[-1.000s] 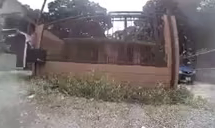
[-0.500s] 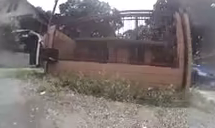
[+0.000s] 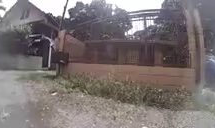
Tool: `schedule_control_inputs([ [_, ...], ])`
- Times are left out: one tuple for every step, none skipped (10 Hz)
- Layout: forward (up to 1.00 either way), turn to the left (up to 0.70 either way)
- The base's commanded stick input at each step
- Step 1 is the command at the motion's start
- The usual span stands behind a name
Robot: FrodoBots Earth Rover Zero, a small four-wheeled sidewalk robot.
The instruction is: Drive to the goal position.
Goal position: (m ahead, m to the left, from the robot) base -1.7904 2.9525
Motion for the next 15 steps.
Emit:
schedule_control_inputs([
  [0.00, 0.50],
  [0.00, 0.50],
  [0.00, 0.37],
  [0.00, 0.44],
  [0.30, 0.50],
  [0.50, 0.50],
  [0.50, 0.50],
  [0.50, 0.50],
  [0.50, 0.50],
  [0.50, 0.50],
  [0.50, 0.50],
  [0.50, 0.50],
  [0.50, 0.50],
  [0.50, 0.50],
  [0.50, 0.50],
])
